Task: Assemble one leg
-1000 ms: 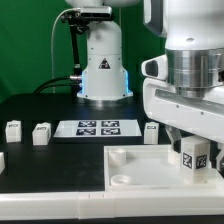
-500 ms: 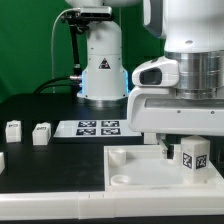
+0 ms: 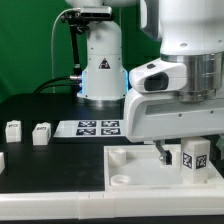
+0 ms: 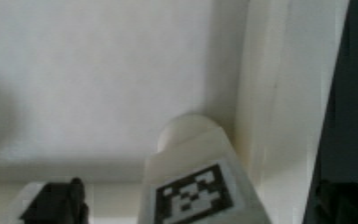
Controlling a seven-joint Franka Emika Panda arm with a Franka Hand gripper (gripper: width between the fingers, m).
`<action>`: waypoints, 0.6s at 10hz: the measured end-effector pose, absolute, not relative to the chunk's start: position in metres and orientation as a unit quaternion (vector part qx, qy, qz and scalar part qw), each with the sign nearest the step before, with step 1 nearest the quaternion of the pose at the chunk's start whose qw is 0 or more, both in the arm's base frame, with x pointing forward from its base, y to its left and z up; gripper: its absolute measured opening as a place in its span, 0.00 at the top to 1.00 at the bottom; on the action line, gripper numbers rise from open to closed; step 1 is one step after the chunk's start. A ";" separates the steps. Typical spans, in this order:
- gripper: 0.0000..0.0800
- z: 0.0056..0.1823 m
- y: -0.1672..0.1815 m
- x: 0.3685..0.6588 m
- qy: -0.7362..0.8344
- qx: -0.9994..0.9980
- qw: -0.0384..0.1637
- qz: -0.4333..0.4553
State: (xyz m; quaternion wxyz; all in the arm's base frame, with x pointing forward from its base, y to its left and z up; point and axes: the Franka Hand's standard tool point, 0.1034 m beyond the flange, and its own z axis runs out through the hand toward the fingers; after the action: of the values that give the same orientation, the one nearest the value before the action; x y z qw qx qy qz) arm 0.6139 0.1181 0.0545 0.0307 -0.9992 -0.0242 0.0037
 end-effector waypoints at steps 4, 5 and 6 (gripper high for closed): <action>0.64 0.054 0.118 0.614 -0.024 -0.999 0.031 0.004; 0.64 0.054 0.118 0.614 -0.024 -0.999 0.031 0.004; 0.64 0.054 0.118 0.613 -0.008 -0.999 0.031 0.005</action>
Offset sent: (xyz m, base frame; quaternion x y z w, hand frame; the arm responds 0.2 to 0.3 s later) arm 0.0000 0.0000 0.0000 0.0000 0.0000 0.0000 1.0000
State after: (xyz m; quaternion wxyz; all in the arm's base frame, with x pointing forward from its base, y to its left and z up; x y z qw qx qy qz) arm 0.6135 0.1180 0.0537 0.0306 -0.9995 -0.0075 0.0049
